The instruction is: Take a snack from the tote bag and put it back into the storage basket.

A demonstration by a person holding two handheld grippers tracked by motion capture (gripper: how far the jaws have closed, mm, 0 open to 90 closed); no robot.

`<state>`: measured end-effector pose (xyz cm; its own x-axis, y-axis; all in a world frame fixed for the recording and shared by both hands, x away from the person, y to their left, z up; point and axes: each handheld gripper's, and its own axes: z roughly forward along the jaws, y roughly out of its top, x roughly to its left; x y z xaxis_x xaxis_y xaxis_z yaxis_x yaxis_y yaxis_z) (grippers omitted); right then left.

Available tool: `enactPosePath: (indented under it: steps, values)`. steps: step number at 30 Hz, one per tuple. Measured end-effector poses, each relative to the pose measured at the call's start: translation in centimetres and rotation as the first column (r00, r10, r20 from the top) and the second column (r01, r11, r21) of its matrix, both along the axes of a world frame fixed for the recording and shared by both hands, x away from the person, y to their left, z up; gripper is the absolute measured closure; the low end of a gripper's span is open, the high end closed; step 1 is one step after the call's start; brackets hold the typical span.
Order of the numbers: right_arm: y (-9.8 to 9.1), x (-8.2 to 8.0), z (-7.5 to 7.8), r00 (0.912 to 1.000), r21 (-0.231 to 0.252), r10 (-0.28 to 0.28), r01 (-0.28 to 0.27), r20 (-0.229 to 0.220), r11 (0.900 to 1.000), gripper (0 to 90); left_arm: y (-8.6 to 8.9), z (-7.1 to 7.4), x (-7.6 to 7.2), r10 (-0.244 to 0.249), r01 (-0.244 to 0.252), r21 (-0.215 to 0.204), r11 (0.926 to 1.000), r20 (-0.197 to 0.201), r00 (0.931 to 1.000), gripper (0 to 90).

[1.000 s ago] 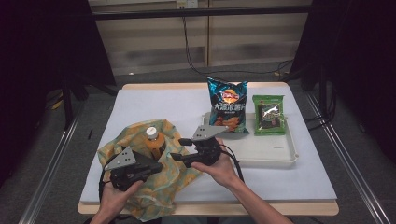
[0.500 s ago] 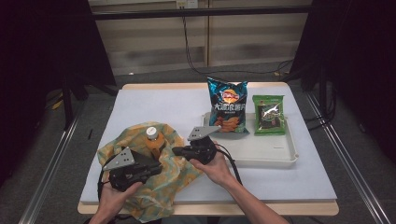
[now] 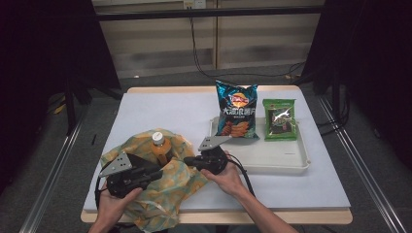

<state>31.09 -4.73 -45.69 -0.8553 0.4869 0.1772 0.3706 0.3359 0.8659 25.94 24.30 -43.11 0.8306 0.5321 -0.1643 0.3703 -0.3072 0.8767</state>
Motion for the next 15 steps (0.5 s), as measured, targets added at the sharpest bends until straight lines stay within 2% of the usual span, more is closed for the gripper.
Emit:
enactPosePath:
  steps: [1,2,3,6,12,15]
  values:
    - [-0.2,0.1,0.6,0.9999,0.017,-0.011,0.011,0.009,0.9998,83.0,-0.2,-0.1,0.0,-0.017,0.017,0.014,0.9998,-0.005,0.9998,71.7]
    - [-0.2,0.1,0.6,0.9999,0.017,-0.011,0.011,0.009,0.9998,83.0,-0.2,-0.1,0.0,-0.017,0.017,0.014,0.9998,-0.005,0.9998,70.9]
    - [-0.3,0.3,1.4,0.9993,0.024,-0.028,0.027,0.024,0.9994,79.7,-0.3,-0.1,0.0,-0.019,0.019,0.016,0.9997,-0.004,0.9998,69.8]
    - [-0.4,0.6,2.4,0.9987,0.047,-0.035,0.033,0.037,0.9984,74.1,-0.2,0.0,0.0,-0.012,0.012,0.006,0.9999,-0.001,0.9999,68.0]
    - [1.0,1.0,3.9,0.9975,0.032,-0.021,0.019,0.067,0.9993,67.7,0.2,0.3,0.1,0.011,-0.011,-0.012,0.9999,0.009,0.9999,64.1]
    - [1.7,1.3,4.4,0.9974,0.054,-0.007,0.004,0.072,0.9985,63.3,0.3,0.4,0.0,0.014,-0.014,-0.014,0.9998,0.013,0.9998,63.6]
